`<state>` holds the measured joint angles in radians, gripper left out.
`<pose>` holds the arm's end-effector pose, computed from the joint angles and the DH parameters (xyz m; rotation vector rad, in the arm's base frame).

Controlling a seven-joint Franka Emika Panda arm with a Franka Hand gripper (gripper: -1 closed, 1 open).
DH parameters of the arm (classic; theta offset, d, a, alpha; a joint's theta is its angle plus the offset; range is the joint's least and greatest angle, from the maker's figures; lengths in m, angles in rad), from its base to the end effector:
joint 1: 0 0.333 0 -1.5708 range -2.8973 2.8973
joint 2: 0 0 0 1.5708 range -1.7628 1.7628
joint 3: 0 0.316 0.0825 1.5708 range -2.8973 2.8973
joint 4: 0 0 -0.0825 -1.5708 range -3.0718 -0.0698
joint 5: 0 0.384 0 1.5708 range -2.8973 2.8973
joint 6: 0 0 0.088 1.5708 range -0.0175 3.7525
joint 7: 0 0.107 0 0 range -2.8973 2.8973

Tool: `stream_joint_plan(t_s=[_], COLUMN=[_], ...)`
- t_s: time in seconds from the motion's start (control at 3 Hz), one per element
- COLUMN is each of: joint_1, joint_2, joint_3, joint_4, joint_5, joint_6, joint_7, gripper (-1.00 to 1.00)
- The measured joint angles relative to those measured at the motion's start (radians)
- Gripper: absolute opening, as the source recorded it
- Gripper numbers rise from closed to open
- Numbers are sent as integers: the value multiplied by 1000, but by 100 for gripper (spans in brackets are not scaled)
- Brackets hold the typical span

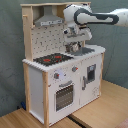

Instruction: Play with the kitchen

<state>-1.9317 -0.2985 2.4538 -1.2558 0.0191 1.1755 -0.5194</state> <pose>0.4686 0.3460 0.6007 2.5480 1.4562 -0.4612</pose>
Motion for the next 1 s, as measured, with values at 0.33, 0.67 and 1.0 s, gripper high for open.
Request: stream_joint_plan(t_s=[0.33,0.67,1.0], joint_1=[17,38,59], joint_2=[52,112,180], joint_3=[0,1,2], joint_4=[-76,-165,-260], joint_5=[-28,-61,-99], joint_6=[30,69,114], joint_7=[21,48,81], gripper=[-100,-100,-100])
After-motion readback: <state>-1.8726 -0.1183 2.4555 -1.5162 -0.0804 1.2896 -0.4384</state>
